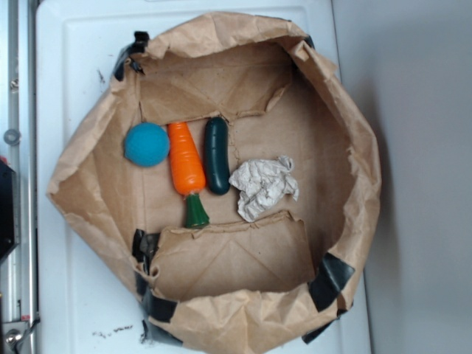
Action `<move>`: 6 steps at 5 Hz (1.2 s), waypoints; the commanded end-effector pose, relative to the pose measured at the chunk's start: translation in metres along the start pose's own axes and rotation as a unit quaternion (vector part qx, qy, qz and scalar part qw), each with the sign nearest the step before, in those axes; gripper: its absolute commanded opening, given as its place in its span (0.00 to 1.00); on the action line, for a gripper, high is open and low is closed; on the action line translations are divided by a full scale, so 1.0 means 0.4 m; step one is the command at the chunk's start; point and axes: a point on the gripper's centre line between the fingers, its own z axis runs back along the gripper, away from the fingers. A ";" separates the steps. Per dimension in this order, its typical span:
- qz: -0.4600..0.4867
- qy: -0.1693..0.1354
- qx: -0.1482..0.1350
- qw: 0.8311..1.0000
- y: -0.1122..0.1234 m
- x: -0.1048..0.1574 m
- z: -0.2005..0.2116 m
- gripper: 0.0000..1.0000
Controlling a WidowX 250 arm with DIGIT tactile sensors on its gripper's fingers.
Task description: Grab the white paper.
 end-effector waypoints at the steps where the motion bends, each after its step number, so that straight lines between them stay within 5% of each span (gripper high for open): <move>1: 0.029 -0.028 0.009 0.999 -0.017 0.151 -0.035 1.00; 3: -0.062 -0.021 -0.010 0.998 0.014 0.306 -0.165 1.00; 6: -0.130 -0.016 -0.009 0.991 0.022 0.313 -0.200 1.00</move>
